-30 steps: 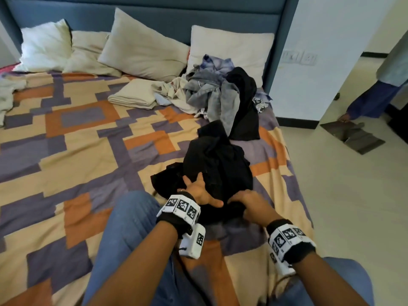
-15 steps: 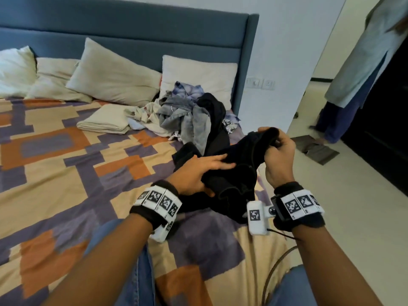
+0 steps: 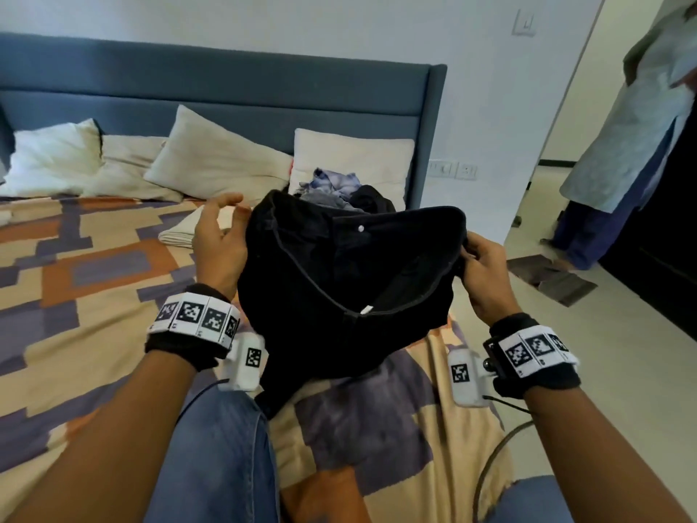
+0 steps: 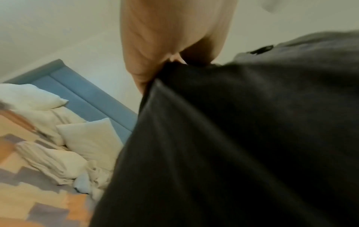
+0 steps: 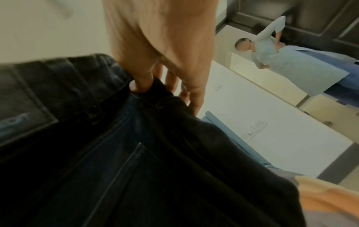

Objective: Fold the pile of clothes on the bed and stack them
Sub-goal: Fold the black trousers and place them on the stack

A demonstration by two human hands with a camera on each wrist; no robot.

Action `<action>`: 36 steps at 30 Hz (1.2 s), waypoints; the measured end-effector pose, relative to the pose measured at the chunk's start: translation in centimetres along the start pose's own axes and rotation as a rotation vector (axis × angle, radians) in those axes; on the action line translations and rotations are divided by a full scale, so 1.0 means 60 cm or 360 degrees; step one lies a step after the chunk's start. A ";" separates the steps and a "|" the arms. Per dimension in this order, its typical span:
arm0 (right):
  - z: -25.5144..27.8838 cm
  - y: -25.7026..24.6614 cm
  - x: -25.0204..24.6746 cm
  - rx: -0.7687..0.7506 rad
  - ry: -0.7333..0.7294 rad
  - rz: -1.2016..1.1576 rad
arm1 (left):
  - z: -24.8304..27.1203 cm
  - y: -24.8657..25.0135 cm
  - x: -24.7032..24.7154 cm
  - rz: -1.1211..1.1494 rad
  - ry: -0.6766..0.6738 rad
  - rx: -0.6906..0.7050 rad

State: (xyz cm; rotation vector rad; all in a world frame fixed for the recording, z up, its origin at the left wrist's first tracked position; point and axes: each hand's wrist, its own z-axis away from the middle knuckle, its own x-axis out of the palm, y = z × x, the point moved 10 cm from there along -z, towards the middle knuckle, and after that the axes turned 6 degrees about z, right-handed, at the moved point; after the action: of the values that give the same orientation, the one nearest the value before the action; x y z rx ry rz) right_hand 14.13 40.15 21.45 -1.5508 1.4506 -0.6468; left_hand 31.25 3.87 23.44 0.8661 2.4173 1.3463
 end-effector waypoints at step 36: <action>0.112 -0.051 0.226 -0.0381 -0.0855 0.0138 | 0.251 -0.135 0.136 0.0737 -0.0780 -0.2130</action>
State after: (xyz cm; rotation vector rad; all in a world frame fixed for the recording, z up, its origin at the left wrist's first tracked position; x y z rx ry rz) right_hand 23.76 28.51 18.32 -1.6673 1.1990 0.0097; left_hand 28.82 15.99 9.05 1.0860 0.6106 2.0670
